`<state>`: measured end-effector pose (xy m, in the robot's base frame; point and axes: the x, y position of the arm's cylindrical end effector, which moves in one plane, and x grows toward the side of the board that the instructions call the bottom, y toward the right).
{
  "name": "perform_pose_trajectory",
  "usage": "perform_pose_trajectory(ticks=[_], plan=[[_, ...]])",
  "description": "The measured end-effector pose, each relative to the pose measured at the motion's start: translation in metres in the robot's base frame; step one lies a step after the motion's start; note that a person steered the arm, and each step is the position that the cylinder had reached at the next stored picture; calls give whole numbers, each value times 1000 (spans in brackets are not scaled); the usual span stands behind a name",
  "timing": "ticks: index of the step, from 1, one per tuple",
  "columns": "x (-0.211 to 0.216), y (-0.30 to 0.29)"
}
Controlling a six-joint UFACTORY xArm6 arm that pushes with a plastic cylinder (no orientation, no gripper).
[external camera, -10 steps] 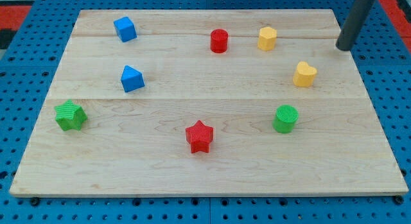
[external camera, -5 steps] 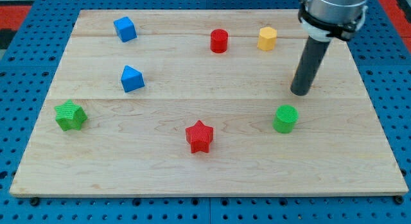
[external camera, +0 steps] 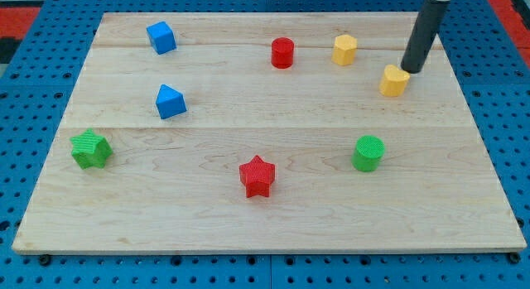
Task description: Drag yellow heart towards yellow hexagon
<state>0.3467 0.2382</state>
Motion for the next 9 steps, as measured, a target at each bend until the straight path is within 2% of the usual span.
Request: perform_pose_trajectory(ticks=[1, 2, 3, 4, 5, 6, 7, 8, 9], plan=[[53, 45], [34, -11], [-3, -33], [10, -41], [29, -4], [47, -57], [3, -68], [-10, -66], [36, -66]])
